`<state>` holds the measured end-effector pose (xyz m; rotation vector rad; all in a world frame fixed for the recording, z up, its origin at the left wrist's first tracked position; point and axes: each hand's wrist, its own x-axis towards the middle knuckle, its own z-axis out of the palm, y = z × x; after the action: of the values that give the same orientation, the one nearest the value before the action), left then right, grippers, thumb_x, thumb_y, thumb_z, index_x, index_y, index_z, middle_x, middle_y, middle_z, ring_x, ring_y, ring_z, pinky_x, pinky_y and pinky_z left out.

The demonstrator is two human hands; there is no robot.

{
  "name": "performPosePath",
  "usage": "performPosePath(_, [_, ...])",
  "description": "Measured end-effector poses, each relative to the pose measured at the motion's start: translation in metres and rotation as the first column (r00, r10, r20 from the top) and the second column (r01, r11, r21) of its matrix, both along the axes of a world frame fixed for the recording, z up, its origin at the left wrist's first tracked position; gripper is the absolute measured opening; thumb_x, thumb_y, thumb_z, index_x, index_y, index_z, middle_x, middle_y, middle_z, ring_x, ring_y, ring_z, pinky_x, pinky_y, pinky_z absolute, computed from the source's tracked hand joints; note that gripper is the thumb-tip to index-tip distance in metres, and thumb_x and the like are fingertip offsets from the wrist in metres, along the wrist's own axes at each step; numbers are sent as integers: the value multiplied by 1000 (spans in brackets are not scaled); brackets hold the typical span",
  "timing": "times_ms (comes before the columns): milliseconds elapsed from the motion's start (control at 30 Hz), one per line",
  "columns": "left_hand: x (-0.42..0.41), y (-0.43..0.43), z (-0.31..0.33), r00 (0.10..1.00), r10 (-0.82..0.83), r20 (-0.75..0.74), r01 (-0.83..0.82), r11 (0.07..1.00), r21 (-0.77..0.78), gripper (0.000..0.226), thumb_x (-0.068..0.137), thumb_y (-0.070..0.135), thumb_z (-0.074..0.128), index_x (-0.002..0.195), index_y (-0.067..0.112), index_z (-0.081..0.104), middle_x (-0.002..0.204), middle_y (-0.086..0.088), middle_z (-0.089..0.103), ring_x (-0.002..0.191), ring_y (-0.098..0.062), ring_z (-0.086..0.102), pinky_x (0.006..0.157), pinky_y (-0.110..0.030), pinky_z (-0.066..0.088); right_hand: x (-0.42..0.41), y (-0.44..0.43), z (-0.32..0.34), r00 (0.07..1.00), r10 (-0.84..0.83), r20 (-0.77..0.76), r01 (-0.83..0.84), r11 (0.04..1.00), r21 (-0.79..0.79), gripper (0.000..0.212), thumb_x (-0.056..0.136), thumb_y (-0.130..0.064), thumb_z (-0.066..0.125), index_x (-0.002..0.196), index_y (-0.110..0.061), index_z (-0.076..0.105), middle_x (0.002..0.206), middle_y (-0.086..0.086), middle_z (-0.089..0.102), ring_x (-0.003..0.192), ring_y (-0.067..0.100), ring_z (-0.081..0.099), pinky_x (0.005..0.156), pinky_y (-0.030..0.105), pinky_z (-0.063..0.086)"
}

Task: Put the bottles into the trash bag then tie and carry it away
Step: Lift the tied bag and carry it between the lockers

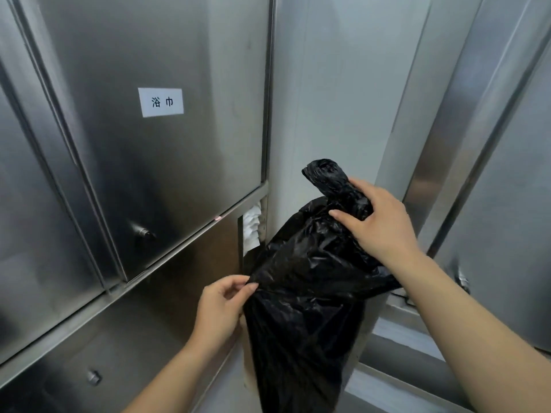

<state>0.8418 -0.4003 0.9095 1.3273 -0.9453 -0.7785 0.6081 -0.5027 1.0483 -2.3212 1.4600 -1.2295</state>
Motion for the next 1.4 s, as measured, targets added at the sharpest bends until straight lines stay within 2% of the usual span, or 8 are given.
performPosePath(167, [8,-51,44,990,102,-100,-112,989,-95,15,79,12,71,68,22,74,62,7,70,58,-6,60,53,-18,48,-1,-40,12,998,-53,-23,52,997,-53,59,75,-55,64,128,-44,42,111,-4,59,104,16,54,75,26,37])
performPosePath(267, [13,-87,69,991,96,-89,-110,979,-171,16,80,10,70,70,22,72,64,15,72,61,6,63,59,-6,46,5,-63,19,997,-76,-19,74,995,-72,60,74,-54,65,128,-43,42,110,-2,59,106,19,54,78,29,41])
performPosePath(333, [18,-115,84,993,79,-89,-95,975,-200,12,79,12,71,72,22,72,66,12,73,63,4,64,60,-7,47,15,-79,24,997,-83,-5,83,994,-77,60,74,-53,66,129,-43,43,110,-1,59,106,21,54,82,31,43])
performPosePath(500, [32,-191,121,991,-32,-129,-4,964,-267,6,77,16,74,74,21,75,73,3,75,68,-6,68,63,-13,53,34,-122,46,989,-108,101,121,984,-131,58,73,-49,69,126,-45,44,107,-2,58,104,20,55,88,37,47])
performPosePath(800, [52,-319,177,968,-248,-35,216,897,-386,10,72,18,78,75,27,76,71,4,74,65,-4,68,58,-11,50,43,-203,88,923,-316,221,362,908,-212,58,73,-46,71,126,-41,48,109,-1,59,103,18,56,82,24,40])
performPosePath(1067, [37,-402,173,947,-318,-38,283,888,-363,8,75,19,76,72,26,74,72,0,67,65,-9,62,63,-20,52,42,-240,97,876,-438,205,478,846,-236,60,73,-47,71,127,-42,45,103,0,59,101,21,56,81,30,43])
performPosePath(1267, [27,-432,130,956,-291,31,288,916,-278,16,79,12,73,70,25,69,64,5,60,48,4,56,48,-8,44,44,-260,63,864,-485,135,502,849,-166,62,73,-50,69,127,-46,41,99,-2,57,99,21,55,78,32,44])
performPosePath(1400, [32,-442,83,962,-251,107,266,952,-152,20,80,12,72,70,27,65,66,3,60,54,-7,56,52,-13,46,50,-276,28,865,-497,71,502,862,-73,63,74,-51,68,129,-45,40,102,0,57,100,24,55,82,34,46])
